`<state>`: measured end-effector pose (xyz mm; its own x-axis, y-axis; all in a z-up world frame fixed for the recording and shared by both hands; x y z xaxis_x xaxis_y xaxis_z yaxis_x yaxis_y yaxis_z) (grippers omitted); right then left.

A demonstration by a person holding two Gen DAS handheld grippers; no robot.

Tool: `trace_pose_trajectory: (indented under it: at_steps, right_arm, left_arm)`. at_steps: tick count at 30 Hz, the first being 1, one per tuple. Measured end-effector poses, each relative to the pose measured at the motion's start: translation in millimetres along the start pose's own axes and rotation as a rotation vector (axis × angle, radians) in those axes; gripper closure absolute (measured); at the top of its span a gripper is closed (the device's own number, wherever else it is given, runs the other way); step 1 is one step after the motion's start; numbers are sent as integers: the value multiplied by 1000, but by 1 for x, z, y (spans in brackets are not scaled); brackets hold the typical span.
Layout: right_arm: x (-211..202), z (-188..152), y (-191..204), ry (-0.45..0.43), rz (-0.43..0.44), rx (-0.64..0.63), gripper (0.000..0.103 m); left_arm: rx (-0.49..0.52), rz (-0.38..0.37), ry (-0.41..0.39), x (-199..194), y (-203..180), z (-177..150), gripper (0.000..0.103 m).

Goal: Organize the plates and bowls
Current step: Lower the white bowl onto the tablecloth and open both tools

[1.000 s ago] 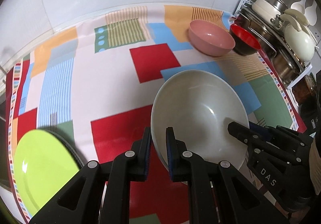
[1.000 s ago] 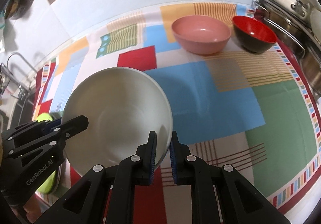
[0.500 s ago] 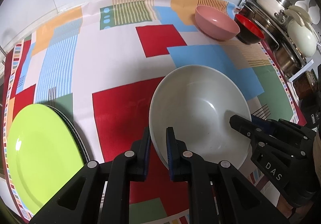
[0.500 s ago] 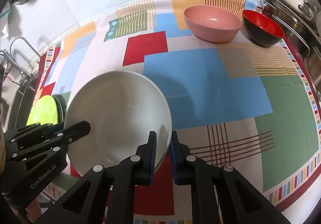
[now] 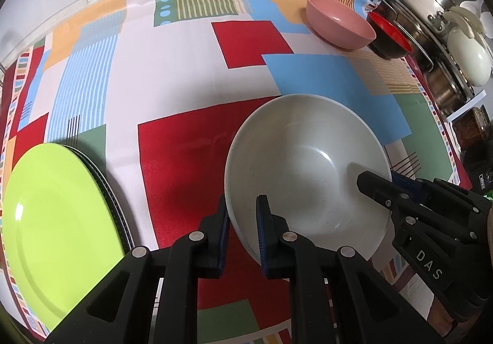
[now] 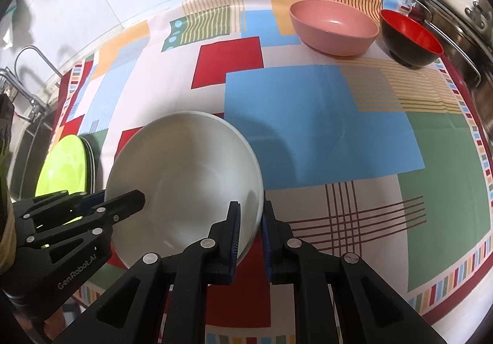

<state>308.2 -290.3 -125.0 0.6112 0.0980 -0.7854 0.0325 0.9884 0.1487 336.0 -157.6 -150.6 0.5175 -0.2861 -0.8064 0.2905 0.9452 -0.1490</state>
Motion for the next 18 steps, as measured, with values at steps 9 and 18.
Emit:
trace_pose_trajectory:
  at_steps: [9,18]
  right_arm:
    - [0,-1,-1,-8,7,10,87]
    - [-15,9,-7,-88,-34,0,71]
  left_arm:
    - [-15,-4,-10,0,4,1,84]
    - [28,39,-98,-18,10,16,56]
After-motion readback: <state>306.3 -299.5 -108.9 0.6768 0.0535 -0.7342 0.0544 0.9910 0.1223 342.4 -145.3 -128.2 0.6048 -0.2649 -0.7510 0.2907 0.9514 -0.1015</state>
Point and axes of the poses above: each gripper's, at about its wrist camera, not at the fingertips, and x roughly the way its jaws point, y to its left, z to its top, the point moved 3 cm from there along x, roughly the way its jaws point, and after that the axes turned 15 degrees about -y, right-handed, at the moved point
